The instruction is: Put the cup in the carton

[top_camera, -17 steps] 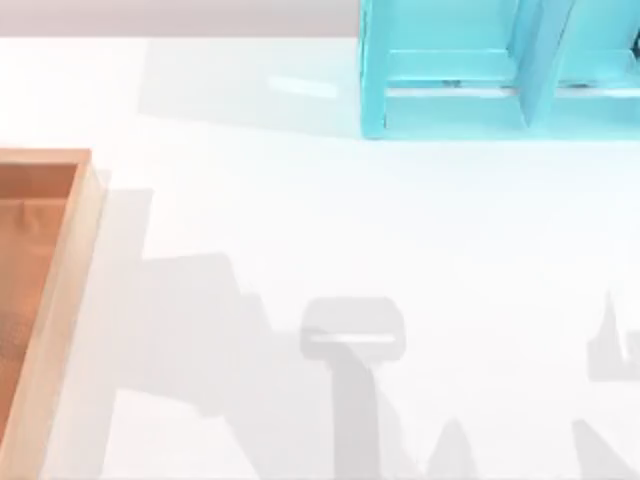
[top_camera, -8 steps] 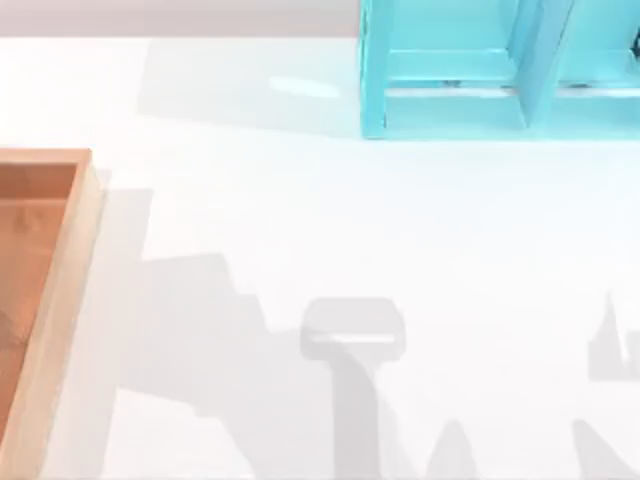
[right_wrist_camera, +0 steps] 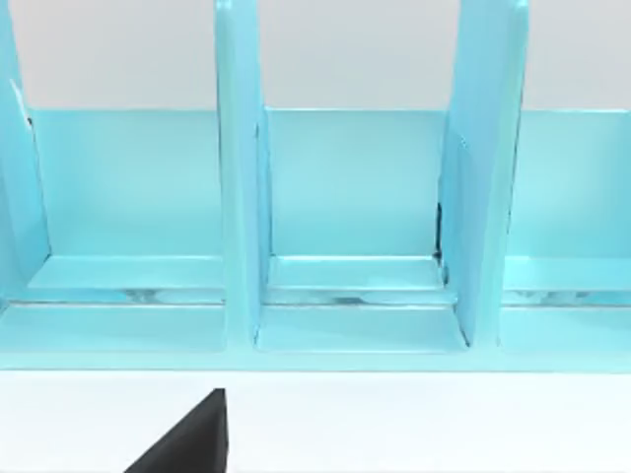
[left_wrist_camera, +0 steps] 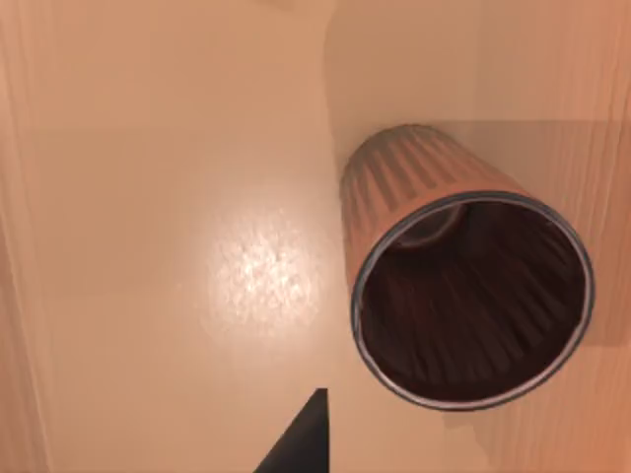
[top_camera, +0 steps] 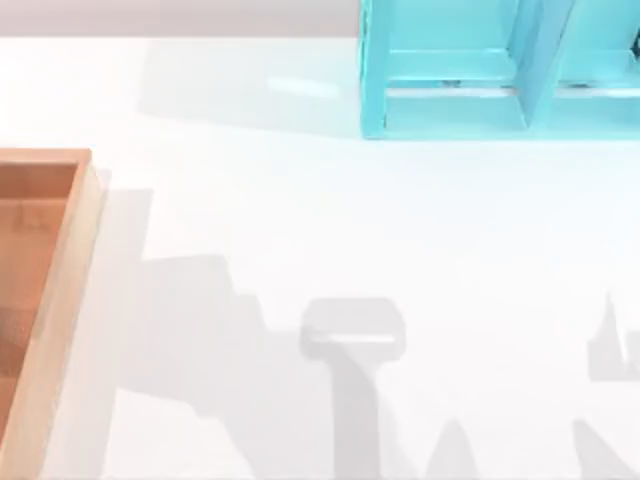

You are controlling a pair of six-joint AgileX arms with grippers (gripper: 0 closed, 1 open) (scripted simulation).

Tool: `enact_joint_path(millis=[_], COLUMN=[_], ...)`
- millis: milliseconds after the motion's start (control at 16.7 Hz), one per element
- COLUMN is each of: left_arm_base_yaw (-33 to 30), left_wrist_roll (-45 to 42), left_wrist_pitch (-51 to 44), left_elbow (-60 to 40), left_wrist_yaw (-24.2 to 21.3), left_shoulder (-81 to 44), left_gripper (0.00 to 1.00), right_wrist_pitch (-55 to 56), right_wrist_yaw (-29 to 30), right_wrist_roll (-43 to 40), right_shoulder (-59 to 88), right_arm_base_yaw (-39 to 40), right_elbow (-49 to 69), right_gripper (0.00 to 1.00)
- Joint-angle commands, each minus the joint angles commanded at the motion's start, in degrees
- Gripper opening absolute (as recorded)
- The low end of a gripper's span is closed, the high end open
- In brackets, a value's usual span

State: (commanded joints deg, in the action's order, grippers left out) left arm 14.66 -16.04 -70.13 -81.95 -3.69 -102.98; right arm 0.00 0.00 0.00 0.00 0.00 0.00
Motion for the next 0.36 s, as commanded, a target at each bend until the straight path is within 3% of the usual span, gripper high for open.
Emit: enact_joint_path(millis=[360], left_arm_base_yaw=[0.0], left_wrist_roll=[0.0], left_wrist_pitch=[0.0], left_elbow=[0.0], left_wrist_yaw=[0.0], left_shoulder=[0.0], left_gripper=[1.00], right_wrist_pitch=[0.0], right_wrist_yaw=[0.0], right_wrist_roll=[0.0], right_shoulder=[0.0], right_arm_base_yaw=[0.0], right_elbow=[0.0], right_gripper=[1.00])
